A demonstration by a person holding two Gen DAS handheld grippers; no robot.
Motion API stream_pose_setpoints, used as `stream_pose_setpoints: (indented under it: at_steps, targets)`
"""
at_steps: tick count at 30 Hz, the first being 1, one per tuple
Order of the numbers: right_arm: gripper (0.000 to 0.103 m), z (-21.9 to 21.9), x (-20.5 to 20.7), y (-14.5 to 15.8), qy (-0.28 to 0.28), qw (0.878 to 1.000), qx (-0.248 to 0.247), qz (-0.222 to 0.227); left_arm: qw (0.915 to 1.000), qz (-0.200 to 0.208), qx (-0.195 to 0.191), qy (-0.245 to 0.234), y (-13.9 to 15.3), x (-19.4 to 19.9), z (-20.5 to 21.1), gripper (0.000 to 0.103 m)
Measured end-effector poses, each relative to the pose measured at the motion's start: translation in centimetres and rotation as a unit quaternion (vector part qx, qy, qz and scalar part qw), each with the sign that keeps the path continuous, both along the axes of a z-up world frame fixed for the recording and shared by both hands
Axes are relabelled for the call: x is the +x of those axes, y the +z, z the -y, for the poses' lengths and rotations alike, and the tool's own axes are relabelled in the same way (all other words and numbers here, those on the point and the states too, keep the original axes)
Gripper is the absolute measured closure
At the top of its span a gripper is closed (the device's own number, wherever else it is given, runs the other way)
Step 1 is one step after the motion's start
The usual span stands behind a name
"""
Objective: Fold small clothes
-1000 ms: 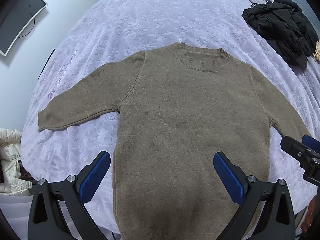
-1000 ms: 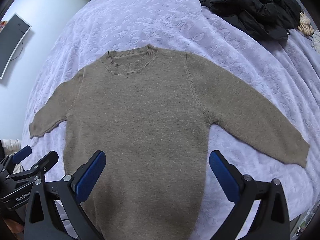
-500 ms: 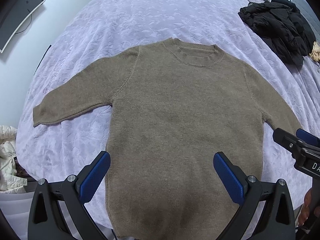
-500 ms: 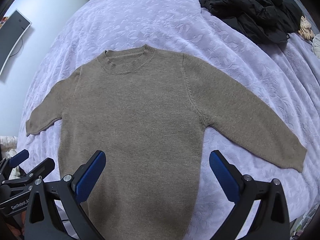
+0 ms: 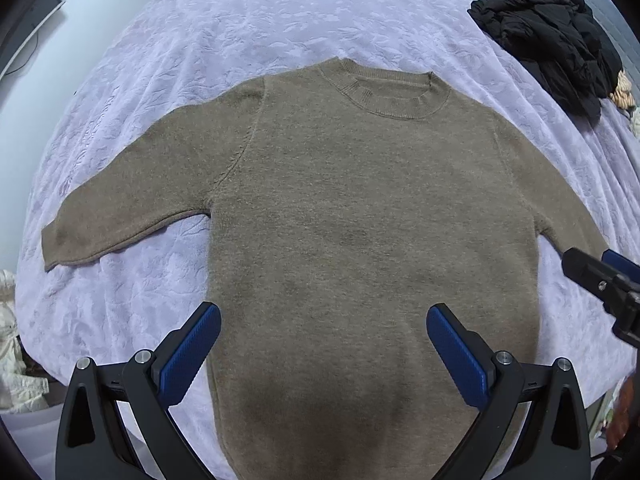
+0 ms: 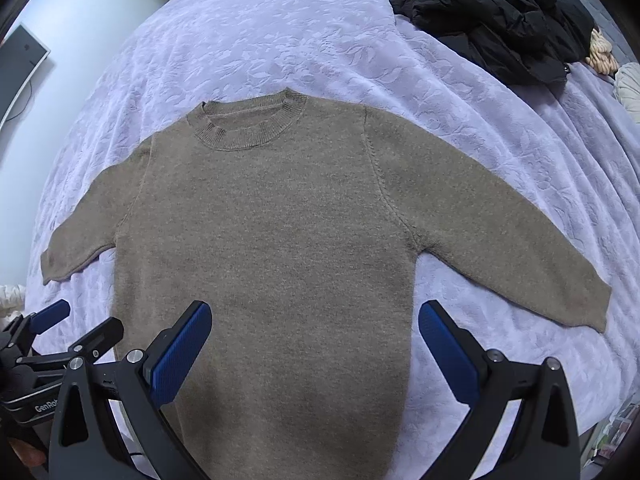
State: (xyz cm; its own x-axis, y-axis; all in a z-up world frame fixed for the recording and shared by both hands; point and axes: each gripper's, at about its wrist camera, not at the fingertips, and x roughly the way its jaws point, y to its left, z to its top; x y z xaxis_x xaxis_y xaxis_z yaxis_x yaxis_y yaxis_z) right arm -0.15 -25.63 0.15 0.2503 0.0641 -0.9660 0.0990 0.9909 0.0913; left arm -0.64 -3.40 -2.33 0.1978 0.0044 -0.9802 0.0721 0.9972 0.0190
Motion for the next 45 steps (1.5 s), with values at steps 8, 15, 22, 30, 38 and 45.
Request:
stream_pose_setpoints:
  at_steps: [8,15,22,30,38,45]
  targets:
    - [0.000,-1.5,0.6,-1.5,-0.019,1.000,-0.012,-0.006,0.9995,-0.020,-0.009,-0.025,-2.7,1.1,-2.1,0.000]
    - [0.000,-2.7,0.8,-2.5,-0.015,0.999,-0.029,-0.023,0.9991,-0.025,-0.024,-0.023,-3.6,1.5,-3.2,0.000]
    - [0.000,-3.3,1.1,-2.8,-0.015,0.999,-0.035,-0.030,0.9987,-0.026,-0.033,-0.030,-3.8,1.6,-3.4,0.000]
    - [0.000,-3.6,1.5,-2.9,-0.012,0.999,-0.037,-0.033,0.9986,-0.026,-0.037,-0.028,-3.8,1.9,-3.4,0.000]
    - [0.000,-4.1,2.0,-3.2,-0.007,0.999,-0.040,-0.036,0.9986,-0.026,-0.038,-0.025,-3.9,2.1,-3.7,0.000]
    - [0.000,-4.2,2.1,-3.3,-0.006,0.998,-0.039,-0.037,0.9987,-0.025,-0.037,-0.024,-3.9,2.2,-3.9,0.000]
